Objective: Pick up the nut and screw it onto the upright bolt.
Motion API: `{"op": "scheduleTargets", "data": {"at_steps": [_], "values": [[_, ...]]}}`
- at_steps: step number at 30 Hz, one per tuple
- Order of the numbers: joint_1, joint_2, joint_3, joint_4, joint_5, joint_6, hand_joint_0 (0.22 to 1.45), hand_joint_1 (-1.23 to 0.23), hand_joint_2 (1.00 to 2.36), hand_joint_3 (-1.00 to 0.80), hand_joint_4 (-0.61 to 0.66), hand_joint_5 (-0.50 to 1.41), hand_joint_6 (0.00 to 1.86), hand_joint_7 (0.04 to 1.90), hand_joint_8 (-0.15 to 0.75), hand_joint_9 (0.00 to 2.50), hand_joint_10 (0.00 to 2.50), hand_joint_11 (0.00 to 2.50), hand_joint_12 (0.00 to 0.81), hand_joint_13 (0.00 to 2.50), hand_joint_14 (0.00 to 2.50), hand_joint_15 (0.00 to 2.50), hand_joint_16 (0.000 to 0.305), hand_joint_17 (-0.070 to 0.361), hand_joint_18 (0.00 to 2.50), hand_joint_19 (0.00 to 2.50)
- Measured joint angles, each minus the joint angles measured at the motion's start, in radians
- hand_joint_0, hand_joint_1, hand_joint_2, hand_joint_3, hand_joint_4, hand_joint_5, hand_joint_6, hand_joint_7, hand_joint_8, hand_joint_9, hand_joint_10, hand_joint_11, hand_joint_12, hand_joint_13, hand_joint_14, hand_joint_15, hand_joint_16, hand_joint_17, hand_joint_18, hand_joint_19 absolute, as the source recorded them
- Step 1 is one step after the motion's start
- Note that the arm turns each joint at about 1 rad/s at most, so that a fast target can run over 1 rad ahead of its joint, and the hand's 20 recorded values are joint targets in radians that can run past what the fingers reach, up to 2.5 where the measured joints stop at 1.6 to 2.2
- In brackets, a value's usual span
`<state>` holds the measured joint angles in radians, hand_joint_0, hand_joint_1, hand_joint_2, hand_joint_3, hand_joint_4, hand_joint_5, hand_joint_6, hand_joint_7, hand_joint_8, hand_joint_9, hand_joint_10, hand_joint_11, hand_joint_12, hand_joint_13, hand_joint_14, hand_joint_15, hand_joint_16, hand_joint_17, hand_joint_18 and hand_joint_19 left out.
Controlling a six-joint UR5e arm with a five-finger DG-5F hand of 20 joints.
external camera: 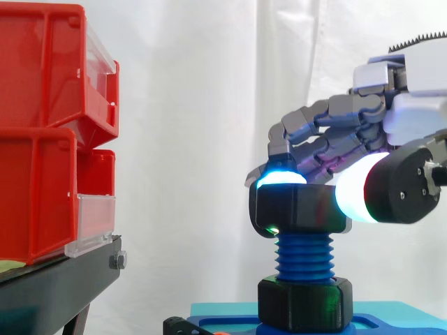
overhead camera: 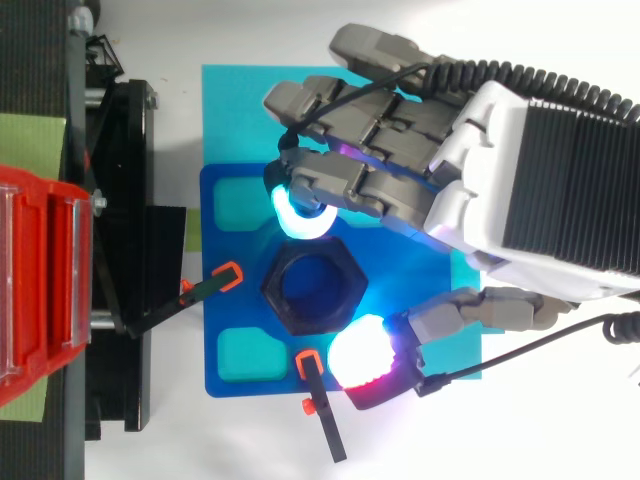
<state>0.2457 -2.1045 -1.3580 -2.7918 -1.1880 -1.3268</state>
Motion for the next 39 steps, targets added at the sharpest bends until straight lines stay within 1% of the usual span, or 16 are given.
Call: {"op": "scheduleTargets", "data": {"at_steps": [4,6,9,15,21,23,25,26,29,31,39], "values": [[0.0,0.0,-0.021,0.018,-0.002,0.0,0.53,-0.61,1.0,-0.49,0.29,-0.16,0.57,1.25,0.303,0.44,0.0,0.0,0.371,0.5,0.0,0.0,0.048,0.108,0.37,0.0],[0.0,0.0,-0.028,0.038,-0.002,0.0,0.53,-0.62,1.0,-0.48,0.3,-0.16,0.57,1.25,0.303,0.44,0.0,0.0,0.371,0.5,0.0,0.0,0.048,0.108,0.38,0.0],[0.0,0.0,-0.032,0.052,-0.002,0.0,0.53,-0.62,1.0,-0.49,0.3,-0.16,0.57,1.25,0.304,0.44,0.0,0.0,0.371,0.5,0.0,0.0,0.048,0.108,0.38,0.0],[0.0,0.0,-0.033,0.058,-0.003,0.0,0.53,-0.62,1.0,-0.49,0.3,-0.16,0.56,1.26,0.304,0.44,0.0,0.0,0.372,0.51,0.0,0.0,0.048,0.108,0.38,0.0],[0.0,0.0,-0.033,0.058,-0.004,0.0,0.46,-0.55,1.0,-0.5,0.32,-0.16,0.5,1.31,0.322,0.44,0.0,0.0,0.393,0.52,0.0,0.0,0.053,0.119,0.41,0.0],[-0.001,0.0,-0.033,0.058,-0.004,0.0,0.44,-0.51,1.0,-0.5,0.33,-0.17,0.5,1.24,0.33,0.44,0.0,0.0,0.404,0.53,0.0,0.0,0.055,0.125,0.42,0.0],[-0.001,0.0,-0.033,0.058,-0.004,0.0,0.42,-0.46,1.0,-0.5,0.35,-0.18,0.5,1.12,0.336,0.43,0.0,0.0,0.416,0.53,0.0,0.0,0.058,0.131,0.43,0.0],[-0.001,0.0,-0.033,0.058,-0.004,0.0,0.42,-0.46,1.0,-0.5,0.34,-0.18,0.5,1.11,0.336,0.43,0.0,0.0,0.416,0.52,0.0,0.0,0.058,0.131,0.43,0.0],[-0.003,0.001,-0.033,0.058,-0.005,0.0,0.41,-0.41,1.0,-0.5,0.34,-0.2,0.5,1.01,0.342,0.43,0.0,0.0,0.427,0.53,0.0,0.0,0.06,0.136,0.44,0.0],[-0.004,0.001,-0.033,0.058,-0.009,0.0,0.4,-0.39,1.0,-0.5,0.3,-0.22,0.5,0.91,0.337,0.42,0.0,0.0,0.435,0.49,0.0,0.0,0.062,0.139,0.43,0.0],[-0.01,0.001,-0.026,0.058,-0.026,0.0,0.39,-0.36,1.0,-0.5,0.26,-0.23,0.5,0.78,0.328,0.38,0.0,0.0,0.444,0.41,0.0,0.0,0.062,0.14,0.34,0.0]]}}
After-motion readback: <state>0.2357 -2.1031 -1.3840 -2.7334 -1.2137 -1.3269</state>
